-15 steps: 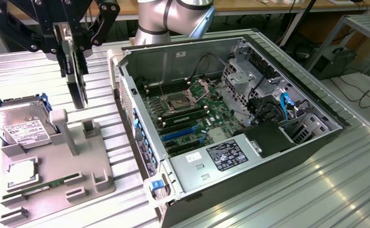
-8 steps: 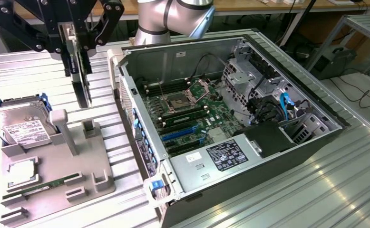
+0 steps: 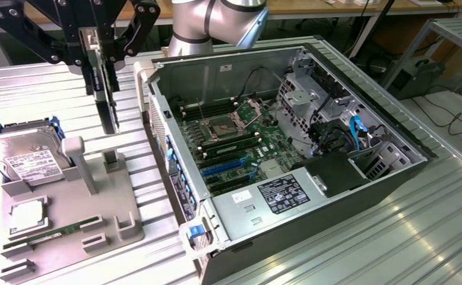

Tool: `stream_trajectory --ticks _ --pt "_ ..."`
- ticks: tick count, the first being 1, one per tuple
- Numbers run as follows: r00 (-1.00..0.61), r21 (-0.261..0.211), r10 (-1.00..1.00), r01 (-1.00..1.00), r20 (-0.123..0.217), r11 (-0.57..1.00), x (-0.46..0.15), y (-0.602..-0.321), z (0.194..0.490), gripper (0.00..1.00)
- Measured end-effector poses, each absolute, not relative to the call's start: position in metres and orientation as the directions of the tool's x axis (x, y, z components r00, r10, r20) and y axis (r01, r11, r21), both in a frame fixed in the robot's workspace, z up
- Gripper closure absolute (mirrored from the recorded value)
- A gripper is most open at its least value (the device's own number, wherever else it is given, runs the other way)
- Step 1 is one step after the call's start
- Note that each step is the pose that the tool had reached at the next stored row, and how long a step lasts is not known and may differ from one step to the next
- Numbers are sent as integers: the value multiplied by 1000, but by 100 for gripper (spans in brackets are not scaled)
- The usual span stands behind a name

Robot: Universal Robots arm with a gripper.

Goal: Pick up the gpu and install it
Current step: 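Pick up the gpu and move the gpu toward the slot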

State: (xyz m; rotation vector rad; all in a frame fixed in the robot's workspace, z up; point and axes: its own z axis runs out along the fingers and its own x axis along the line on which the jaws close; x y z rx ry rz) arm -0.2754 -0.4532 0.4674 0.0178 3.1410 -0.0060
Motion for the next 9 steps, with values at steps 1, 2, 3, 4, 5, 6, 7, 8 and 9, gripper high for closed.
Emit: stream_trajectory --ticks 1,2,3,4,5,6,7,8,9 --pt "-1000 -4 11 11 -1 1000 -275 -453 467 73" --pt "-1000 -4 11 11 0 1000 -274 -453 467 73" --pt "-1000 -4 11 11 0 1000 -274 -453 467 73" --pt "-1000 -4 11 11 -1 1000 -273 -453 467 73" --pt "-1000 -4 11 11 -1 1000 -273 -453 467 73" --pt "-1000 -4 11 11 0 1000 -272 -453 467 73" --pt "-1000 -4 11 11 -1 1000 -272 -453 467 73" --pt "-1000 -4 11 11 -1 1000 -271 -453 467 73" --pt "-1000 -4 11 11 -1 1000 -271 -453 467 73"
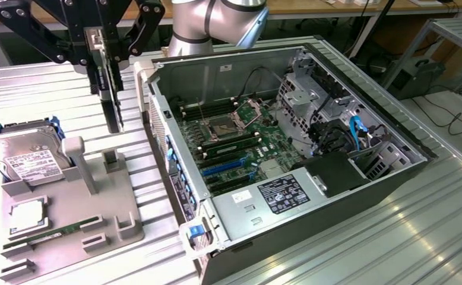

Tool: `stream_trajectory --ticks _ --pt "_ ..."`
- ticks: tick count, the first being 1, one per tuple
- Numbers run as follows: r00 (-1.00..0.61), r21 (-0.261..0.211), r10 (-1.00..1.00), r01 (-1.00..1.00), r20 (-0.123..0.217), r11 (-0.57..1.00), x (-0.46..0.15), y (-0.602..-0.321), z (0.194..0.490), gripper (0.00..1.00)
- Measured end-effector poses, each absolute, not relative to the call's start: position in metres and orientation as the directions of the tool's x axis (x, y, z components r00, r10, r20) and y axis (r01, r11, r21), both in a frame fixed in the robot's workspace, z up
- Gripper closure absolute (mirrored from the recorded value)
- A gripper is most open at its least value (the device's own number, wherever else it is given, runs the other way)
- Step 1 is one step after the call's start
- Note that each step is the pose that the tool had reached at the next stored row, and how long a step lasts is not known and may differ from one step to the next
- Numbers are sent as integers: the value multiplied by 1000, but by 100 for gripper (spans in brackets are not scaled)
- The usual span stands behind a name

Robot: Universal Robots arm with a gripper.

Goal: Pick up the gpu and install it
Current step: 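Pick up the gpu and move the gpu toward the slot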

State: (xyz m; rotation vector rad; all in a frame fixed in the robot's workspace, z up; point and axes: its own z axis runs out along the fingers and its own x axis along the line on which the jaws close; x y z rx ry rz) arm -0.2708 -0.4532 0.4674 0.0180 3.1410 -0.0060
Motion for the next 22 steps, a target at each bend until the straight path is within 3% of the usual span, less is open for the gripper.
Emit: stream_trajectory --ticks 22 --pt "-1000 -4 11 11 0 1000 -260 -453 467 73"
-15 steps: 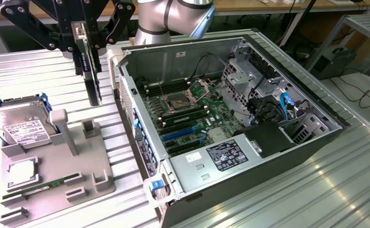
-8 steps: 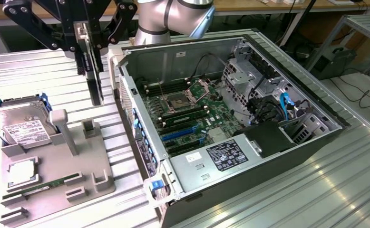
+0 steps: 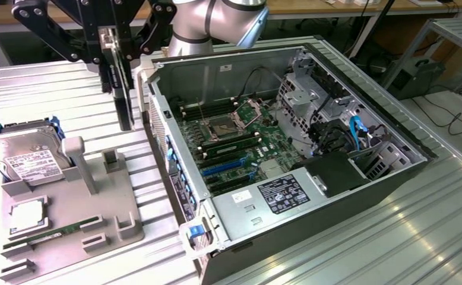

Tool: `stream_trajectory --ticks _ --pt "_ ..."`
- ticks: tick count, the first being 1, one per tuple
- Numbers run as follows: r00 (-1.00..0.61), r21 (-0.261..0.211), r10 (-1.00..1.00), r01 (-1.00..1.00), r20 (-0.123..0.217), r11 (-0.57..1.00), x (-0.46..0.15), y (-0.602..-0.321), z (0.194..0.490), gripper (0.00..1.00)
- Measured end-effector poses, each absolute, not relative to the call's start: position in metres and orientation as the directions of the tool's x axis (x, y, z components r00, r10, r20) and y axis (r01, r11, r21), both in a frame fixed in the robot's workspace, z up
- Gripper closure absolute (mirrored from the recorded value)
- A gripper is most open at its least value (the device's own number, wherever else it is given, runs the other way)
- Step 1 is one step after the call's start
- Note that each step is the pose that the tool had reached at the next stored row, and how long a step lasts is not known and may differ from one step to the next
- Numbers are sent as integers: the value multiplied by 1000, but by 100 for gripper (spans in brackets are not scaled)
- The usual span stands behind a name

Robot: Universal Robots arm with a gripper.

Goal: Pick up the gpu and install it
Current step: 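Pick up the gpu and move the gpu toward the slot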

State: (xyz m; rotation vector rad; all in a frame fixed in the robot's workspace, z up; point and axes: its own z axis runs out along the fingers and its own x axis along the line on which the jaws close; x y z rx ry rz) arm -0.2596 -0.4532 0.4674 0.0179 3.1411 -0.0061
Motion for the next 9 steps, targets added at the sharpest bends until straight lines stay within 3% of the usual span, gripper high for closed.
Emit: stream_trajectory --ticks 9 --pt "-1000 -4 11 11 0 1000 -255 -453 467 73"
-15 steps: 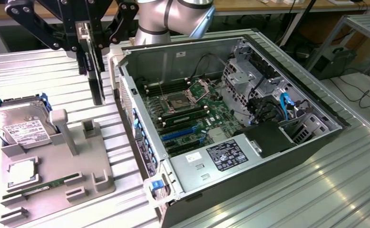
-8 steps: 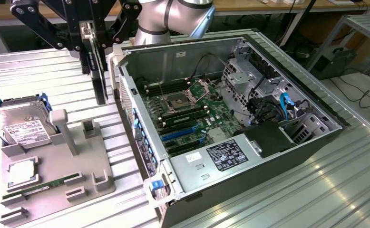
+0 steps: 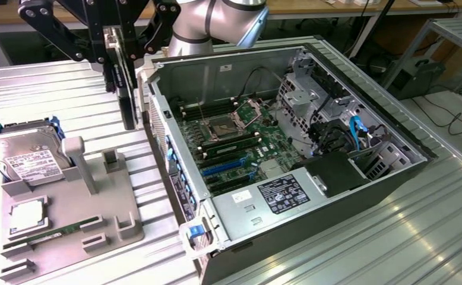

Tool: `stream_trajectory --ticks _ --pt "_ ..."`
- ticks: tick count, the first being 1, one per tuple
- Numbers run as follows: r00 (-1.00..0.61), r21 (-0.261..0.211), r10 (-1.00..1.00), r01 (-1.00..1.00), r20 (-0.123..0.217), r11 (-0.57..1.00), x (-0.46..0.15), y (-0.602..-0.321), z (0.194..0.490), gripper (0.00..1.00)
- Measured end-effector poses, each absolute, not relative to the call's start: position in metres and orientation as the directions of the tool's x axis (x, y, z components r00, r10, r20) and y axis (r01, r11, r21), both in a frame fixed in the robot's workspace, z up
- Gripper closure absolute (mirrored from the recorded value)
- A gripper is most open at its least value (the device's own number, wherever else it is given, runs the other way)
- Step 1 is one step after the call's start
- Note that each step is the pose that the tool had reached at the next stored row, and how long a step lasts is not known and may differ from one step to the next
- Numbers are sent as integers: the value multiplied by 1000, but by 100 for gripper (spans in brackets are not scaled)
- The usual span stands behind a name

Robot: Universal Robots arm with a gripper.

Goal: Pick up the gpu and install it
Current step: 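Pick up the gpu and move the gpu toward the slot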

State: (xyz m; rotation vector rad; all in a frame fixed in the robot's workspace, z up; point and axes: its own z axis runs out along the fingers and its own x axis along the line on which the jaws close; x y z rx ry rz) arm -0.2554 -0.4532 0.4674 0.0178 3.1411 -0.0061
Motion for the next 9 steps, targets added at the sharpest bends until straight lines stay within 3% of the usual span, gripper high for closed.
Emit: stream_trajectory --ticks 9 --pt "-1000 -4 11 11 -1 1000 -251 -453 467 73"
